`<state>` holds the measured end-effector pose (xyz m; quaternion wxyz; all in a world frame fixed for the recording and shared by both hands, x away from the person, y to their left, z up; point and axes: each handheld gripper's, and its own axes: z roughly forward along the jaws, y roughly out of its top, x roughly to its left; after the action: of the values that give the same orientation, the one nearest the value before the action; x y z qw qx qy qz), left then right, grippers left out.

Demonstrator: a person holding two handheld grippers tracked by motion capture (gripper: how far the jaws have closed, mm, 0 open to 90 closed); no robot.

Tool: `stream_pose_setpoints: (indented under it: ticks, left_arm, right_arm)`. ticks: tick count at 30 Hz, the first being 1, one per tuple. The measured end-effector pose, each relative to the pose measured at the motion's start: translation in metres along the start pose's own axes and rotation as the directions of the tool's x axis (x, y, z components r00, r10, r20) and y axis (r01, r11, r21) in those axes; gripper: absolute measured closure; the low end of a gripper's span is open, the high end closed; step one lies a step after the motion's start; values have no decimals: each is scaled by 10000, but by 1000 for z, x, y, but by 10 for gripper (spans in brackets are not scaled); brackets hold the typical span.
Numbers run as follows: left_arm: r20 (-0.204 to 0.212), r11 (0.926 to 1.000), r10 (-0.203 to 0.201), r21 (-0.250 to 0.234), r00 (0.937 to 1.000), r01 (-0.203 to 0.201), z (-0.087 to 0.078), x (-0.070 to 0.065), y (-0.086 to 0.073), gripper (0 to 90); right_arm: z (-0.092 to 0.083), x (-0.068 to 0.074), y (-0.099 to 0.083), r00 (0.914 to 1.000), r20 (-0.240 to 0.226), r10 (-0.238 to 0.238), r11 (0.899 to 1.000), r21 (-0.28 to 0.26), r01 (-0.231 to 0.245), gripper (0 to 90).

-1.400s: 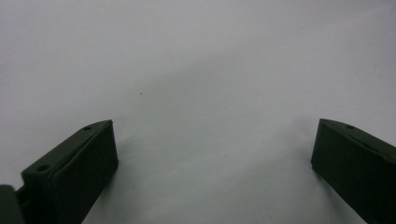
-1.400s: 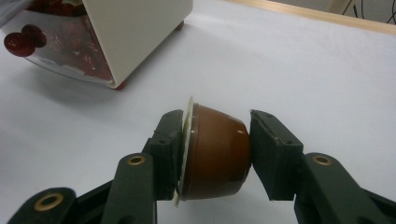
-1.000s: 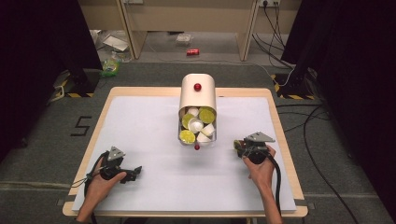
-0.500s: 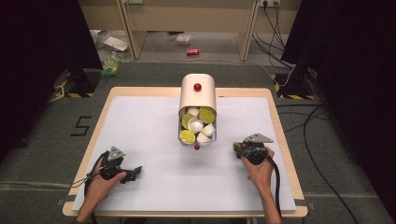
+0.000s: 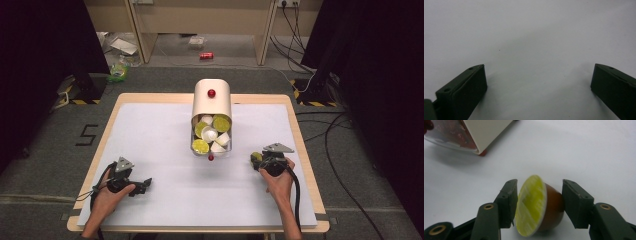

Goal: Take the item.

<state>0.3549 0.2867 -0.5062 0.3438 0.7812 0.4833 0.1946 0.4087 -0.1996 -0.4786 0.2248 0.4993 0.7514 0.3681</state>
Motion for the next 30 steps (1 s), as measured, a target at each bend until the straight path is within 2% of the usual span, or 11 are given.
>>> stream_pose_setpoints:
  ticks: [7, 15, 30]
  left_arm:
    - [3, 10000, -3, 0, 10000, 3, 0, 0, 0, 0]
    - [0, 10000, 0, 0, 10000, 0, 0, 0, 0, 0]
    - [3, 10000, -2, 0, 10000, 2, 0, 0, 0, 0]
  right_arm:
    - [-9, -5, 5, 9998, 45, 175, 9986, -508, -173, 435]
    - [-23, -4, 14, 9999, 40, 110, 9930, -1174, -104, 430]
    - [-42, 13, 23, 9998, -76, -169, 9816, -1903, 151, 383]
